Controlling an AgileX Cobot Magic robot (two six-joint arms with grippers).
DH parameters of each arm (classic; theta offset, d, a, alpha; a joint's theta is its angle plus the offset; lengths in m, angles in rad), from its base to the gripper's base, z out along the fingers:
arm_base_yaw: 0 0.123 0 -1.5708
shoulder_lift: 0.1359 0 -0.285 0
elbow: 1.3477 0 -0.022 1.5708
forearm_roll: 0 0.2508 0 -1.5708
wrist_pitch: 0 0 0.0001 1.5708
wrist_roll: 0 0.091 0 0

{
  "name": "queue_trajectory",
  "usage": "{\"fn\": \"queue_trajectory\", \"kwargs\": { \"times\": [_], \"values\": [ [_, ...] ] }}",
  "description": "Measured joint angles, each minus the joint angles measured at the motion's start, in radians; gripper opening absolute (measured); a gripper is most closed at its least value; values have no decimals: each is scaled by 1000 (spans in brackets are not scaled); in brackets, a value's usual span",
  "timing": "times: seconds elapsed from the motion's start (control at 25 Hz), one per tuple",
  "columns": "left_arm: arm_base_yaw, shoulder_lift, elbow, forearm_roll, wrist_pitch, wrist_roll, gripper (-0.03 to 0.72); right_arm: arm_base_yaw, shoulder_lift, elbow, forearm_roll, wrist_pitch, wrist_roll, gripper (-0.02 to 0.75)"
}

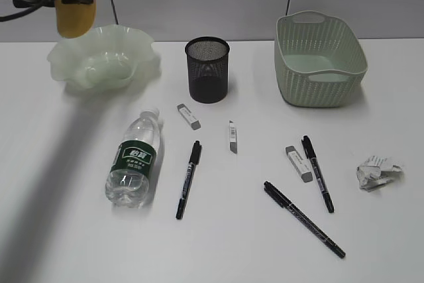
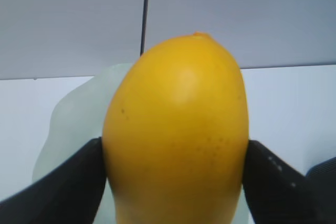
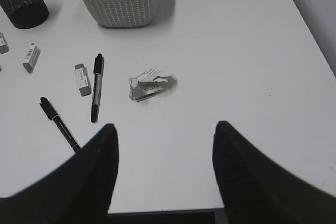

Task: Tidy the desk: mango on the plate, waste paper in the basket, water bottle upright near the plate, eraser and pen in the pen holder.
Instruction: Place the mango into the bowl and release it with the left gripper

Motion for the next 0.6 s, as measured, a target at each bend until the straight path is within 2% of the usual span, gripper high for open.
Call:
{"fn": "queue_trajectory", "kwargs": {
  "times": [0.44, 0.6],
  "values": [
    [0, 141, 0, -16, -97, 0, 586, 0, 0, 0, 0, 0, 0, 459],
    [0, 143, 0, -16, -103, 0, 610, 0, 0, 0, 0, 0, 0, 459]
  ]
}}
